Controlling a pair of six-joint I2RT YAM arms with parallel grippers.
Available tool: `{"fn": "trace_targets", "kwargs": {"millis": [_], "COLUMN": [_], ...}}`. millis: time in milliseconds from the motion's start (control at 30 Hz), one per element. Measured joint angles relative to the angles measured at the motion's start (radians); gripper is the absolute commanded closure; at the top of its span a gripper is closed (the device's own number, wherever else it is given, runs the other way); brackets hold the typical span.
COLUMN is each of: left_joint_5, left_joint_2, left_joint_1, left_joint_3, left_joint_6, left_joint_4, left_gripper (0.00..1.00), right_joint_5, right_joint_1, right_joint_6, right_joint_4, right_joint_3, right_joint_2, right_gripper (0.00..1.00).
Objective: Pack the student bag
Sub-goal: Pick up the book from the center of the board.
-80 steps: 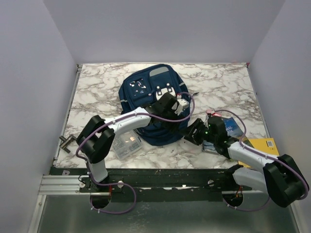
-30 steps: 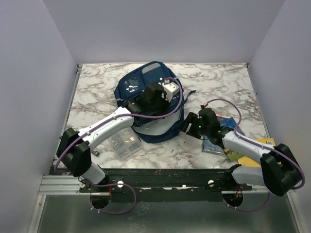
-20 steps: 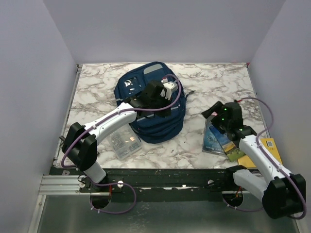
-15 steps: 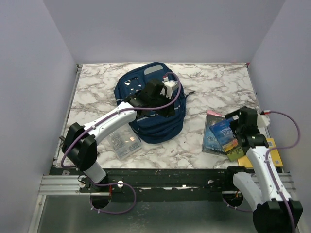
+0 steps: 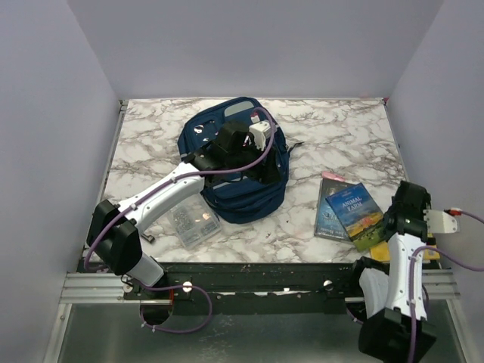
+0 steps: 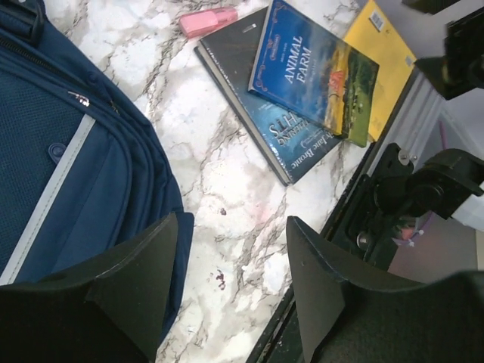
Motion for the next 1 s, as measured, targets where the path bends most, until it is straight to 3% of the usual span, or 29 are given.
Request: {"fn": "trace_targets", "kwargs": {"millis": [133,233,500,700,1000], "left_joint_5": [0.010,0.010,0.003,-0.039,-0.180], "left_joint_2": [-0.022,-0.030,-0.055,-0.059,0.229], "left_joint_1": [0.000,0.000,-0.007,-0.108,-0.221], "left_joint_3": [-0.014,-0.024,-0.053,-0.122,-0.073], "left_joint_6": [-0.016,-0.026,-0.080,-0.195,-0.402], "left_joint_4": [0.019,0.024,0.071,0.208,0.325], "left_gripper": [0.35,0.31,0.28,0.28,0.25], "right_joint_5": [-0.072,-0.121,-0.323,-0.522,-0.767], "right_joint_1": [-0.201,-0.239,-0.251,-0.254,-0.242], "right_joint_6": [-0.044,-0.068,-0.175,-0.261,-0.300], "right_joint_4": [0.047,0.086,0.241,0.343,0.452], "right_joint_3": [-0.078,-0.124,-0.163,-0.184,-0.222], "right_joint_2": [0.055,0.087,0.192,0.178,0.180], "right_gripper": [0.00,0.00,0.03,0.06,0.10]}}
